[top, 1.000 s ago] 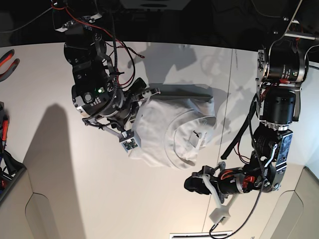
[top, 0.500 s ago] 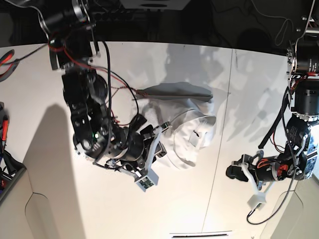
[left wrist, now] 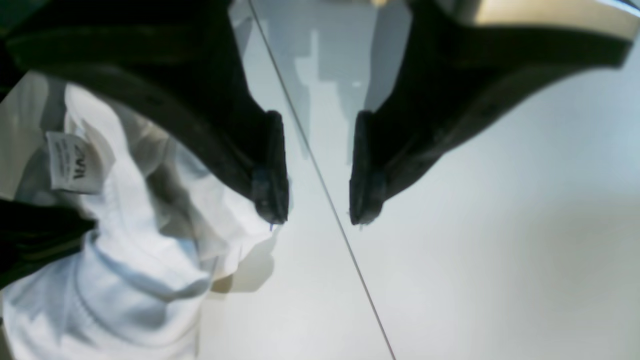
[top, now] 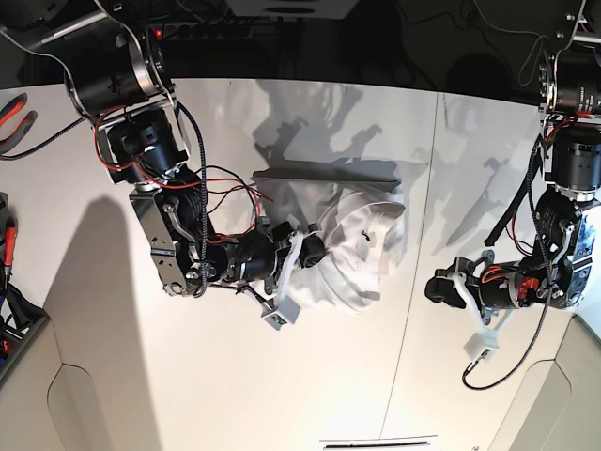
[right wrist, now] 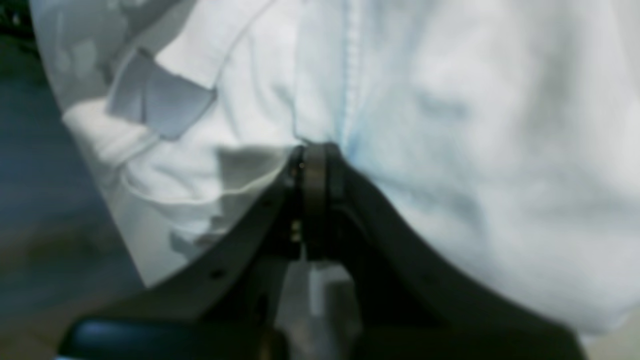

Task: Layout the t-shirt on the table in an organized manner, then fold the t-shirt properly
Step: 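Carry the folded shirt with the right gripper to the table corner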

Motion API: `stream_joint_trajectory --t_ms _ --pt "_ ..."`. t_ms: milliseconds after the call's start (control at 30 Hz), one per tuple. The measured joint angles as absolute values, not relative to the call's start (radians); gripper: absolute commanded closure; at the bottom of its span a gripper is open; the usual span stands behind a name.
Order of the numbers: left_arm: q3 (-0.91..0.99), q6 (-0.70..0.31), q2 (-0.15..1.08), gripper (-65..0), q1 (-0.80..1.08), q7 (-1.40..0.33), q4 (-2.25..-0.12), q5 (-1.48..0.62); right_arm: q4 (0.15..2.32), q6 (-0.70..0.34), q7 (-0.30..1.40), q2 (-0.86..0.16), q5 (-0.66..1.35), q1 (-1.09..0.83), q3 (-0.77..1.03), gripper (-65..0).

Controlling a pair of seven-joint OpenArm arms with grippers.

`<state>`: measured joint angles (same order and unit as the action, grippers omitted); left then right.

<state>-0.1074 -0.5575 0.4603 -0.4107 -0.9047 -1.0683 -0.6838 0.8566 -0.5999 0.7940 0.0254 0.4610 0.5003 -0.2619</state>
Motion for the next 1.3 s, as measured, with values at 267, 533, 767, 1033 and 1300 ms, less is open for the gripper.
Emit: stream_joint_trajectory --t_ms 267,533,767,1033,1300 --pt "-0.107 -0.558 0.46 -24.4 -0.411 -0.894 -1.068 -0.684 0.799 -0.407 0.765 0.032 0.44 0.471 -0.192 0.0" --pt "-0.107 -0.557 0.457 -24.4 -0.411 -0.873 -1.068 -0.682 0.835 -0.178 0.673 0.055 0.295 0.383 0.089 0.0" --pt "-0.107 -0.558 0.405 -24.4 -0.41 -0.86 -1.068 -0.682 1.074 -0.036 0.695 0.03 0.132 0.304 0.386 0.0" --pt "-0.107 -0.558 0.311 -24.4 -0.409 -0.859 -1.068 -0.683 1.329 0.016 0.768 0.017 0.094 0.197 0.55 0.0" --pt "-0.107 -0.57 0.259 -24.4 -0.402 -0.855 -1.068 -0.682 1.354 0.093 0.754 0.02 0.107 0.186 0.555 0.0"
